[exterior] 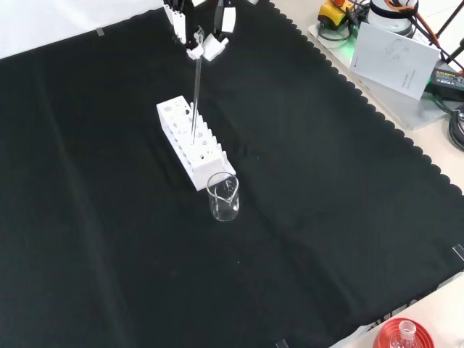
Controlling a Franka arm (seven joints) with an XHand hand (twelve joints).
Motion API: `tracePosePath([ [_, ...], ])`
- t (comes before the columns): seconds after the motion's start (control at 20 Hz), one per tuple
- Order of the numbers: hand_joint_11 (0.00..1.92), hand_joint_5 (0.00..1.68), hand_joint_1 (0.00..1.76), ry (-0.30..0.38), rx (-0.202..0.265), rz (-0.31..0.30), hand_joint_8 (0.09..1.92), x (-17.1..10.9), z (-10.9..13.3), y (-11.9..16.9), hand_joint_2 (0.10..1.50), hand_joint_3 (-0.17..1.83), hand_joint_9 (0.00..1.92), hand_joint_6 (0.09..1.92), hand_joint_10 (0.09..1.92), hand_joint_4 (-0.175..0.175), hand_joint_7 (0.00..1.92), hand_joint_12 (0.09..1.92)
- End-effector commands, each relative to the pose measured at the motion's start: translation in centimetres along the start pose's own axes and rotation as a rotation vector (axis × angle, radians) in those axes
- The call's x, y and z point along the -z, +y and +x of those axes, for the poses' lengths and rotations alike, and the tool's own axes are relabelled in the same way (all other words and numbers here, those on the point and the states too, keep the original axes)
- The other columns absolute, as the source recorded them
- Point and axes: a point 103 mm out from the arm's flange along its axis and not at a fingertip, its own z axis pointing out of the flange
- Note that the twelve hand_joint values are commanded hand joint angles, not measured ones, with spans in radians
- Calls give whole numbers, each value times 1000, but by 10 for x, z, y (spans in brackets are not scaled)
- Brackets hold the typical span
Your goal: Stir in the beaker to the left of the white test tube rack with the glass rod.
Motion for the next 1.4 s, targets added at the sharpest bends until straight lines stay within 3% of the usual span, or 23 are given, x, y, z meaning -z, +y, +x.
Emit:
tracePosePath([
  [0.05,1650,1325,1326,10,23,-34,542,2,-3,-4,575,754,1765,584,310,-175,1392,456],
  [0.45,1651,1327,1326,24,45,-47,542,2,-4,-4,572,758,1768,583,309,-175,1393,456],
  [0.55,1651,1327,1326,-13,35,-47,541,22,38,-13,572,759,1769,583,309,-175,1394,457],
  [0.65,1651,1327,1326,-28,41,-44,541,28,61,-7,571,759,1769,583,308,-175,1394,457],
  [0.8,1651,1328,1326,-44,47,-19,541,24,61,-9,570,761,1770,583,308,-175,1394,457],
  [0.85,1651,1328,1326,-99,-5,-3,541,25,66,-7,570,761,1770,583,308,-175,1394,457],
  [0.9,1651,1328,1326,-115,-14,3,541,25,75,-4,570,762,1770,583,308,-175,1395,457],
  [0.95,1651,1328,1326,-119,-12,8,541,25,85,0,569,762,1770,583,307,-175,1395,457],
  [1.0,1651,1328,1326,-67,-18,-13,541,27,76,-5,569,762,1770,583,307,-175,1395,457],
  [1.1,1651,1329,1326,-56,-12,-13,541,27,72,-7,569,763,1771,583,307,-175,1395,457],
  [1.2,1651,1329,1326,-49,34,-17,541,25,83,-2,568,764,1771,583,307,-175,1395,458],
  [1.4,1652,1329,1326,-48,75,-16,540,17,101,2,567,766,1772,583,306,-175,1396,458],
])
